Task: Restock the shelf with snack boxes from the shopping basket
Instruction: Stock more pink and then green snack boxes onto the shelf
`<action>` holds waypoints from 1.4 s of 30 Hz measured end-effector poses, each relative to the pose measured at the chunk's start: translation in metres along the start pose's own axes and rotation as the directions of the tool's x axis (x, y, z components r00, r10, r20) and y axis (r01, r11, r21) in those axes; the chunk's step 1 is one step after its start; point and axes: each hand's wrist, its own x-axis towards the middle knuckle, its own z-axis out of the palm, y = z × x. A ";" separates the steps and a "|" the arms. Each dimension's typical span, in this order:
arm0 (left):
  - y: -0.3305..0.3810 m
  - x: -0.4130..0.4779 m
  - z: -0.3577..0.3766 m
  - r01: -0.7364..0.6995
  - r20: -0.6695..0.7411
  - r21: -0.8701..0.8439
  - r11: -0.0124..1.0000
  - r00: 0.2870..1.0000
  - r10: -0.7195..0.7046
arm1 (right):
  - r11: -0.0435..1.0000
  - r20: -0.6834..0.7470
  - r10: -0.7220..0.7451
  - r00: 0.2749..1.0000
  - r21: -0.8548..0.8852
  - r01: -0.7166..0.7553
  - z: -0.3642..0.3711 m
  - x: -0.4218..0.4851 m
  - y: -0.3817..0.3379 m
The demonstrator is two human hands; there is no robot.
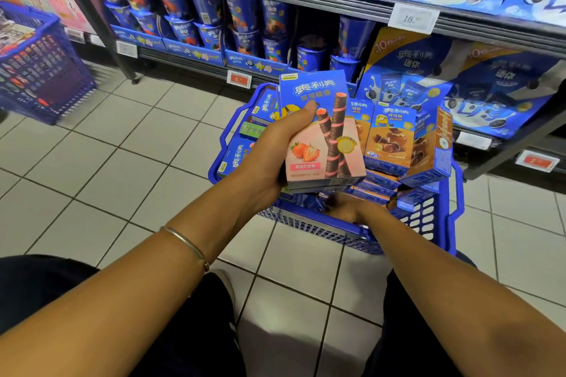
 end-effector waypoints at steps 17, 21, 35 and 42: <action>-0.004 0.010 -0.001 -0.001 0.022 -0.007 1.000 1.000 0.001 | 0.626 -0.587 -0.010 0.810 0.628 0.462 -0.019 -0.081 0.007; -0.002 0.011 0.000 -0.023 0.028 -0.017 1.000 0.999 0.023 | 0.379 -0.726 0.215 0.653 0.679 0.629 -0.036 -0.112 -0.015; -0.003 0.006 0.005 -0.022 -0.031 0.071 0.997 0.999 0.024 | 0.251 -0.779 0.128 0.613 0.624 0.740 -0.099 -0.197 -0.071; -0.007 0.005 0.008 -0.012 -0.023 0.135 0.991 1.000 0.015 | 0.386 -0.711 0.045 0.702 0.661 0.644 -0.086 -0.187 -0.101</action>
